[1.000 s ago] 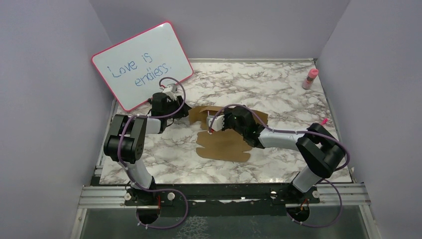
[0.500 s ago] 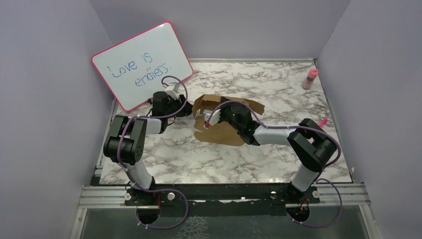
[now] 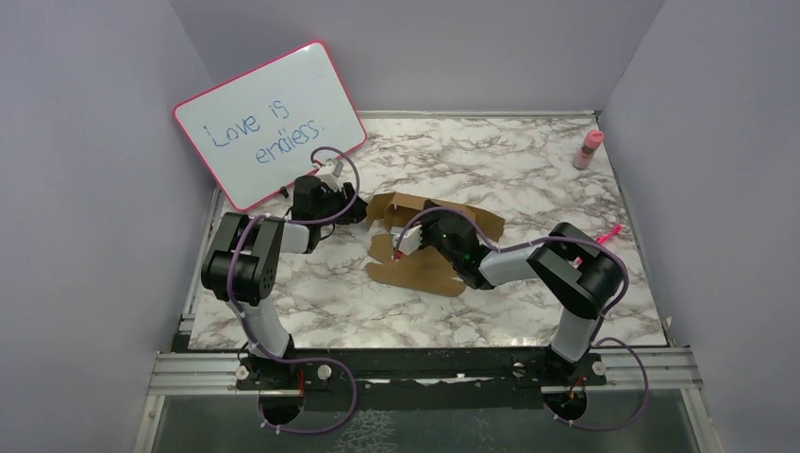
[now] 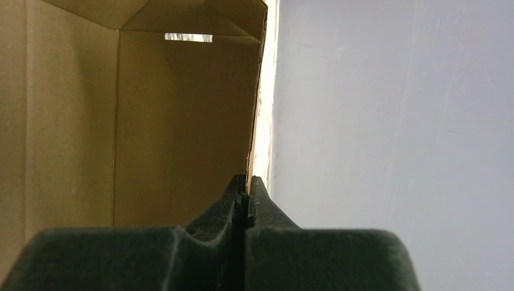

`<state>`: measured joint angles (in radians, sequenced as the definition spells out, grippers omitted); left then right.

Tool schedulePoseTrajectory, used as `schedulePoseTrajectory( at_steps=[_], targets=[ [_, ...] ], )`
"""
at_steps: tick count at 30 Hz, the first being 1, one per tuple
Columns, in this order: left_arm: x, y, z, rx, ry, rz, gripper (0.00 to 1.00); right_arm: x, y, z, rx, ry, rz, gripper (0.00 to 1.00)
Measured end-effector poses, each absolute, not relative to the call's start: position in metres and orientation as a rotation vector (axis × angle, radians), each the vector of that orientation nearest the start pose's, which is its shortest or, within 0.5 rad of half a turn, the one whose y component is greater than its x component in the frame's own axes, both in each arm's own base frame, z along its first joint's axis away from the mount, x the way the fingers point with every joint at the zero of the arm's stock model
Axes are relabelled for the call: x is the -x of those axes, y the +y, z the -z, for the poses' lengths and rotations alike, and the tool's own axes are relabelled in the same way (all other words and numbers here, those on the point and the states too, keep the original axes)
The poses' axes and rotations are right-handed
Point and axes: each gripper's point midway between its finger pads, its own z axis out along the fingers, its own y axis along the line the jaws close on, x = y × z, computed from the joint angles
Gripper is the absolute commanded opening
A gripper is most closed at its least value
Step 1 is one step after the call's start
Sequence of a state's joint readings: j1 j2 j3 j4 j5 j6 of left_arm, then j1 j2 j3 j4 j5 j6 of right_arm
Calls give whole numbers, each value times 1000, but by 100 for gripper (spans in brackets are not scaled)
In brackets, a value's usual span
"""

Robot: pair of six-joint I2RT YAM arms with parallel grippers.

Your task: Fold the paper box

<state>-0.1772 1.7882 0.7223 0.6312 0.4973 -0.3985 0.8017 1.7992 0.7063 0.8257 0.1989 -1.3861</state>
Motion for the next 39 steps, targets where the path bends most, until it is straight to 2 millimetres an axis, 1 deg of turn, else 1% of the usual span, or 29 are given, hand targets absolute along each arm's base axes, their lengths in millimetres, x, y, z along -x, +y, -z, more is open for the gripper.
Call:
schedulePoseTrajectory(
  at_steps=[7,12,21,30,35,39],
  targets=[
    [-402,-181,-56,-134,2051,872,45,-381,284,-109,1583,994,610,1],
    [-388,-185,-52,-167,2063,874,45,-380,284,-110,1582,993,611,1],
    [-373,-202,-70,-280,1998,884,47,-377,285,-119,1572,986,607,1],
    [-359,-224,-74,-379,1952,904,49,-374,288,-118,1580,986,595,1],
    [-357,-228,-75,-400,1920,900,49,-372,286,-115,1587,989,595,1],
    [-357,-231,-72,-400,1900,884,49,-368,286,-112,1592,992,602,1]
  ],
)
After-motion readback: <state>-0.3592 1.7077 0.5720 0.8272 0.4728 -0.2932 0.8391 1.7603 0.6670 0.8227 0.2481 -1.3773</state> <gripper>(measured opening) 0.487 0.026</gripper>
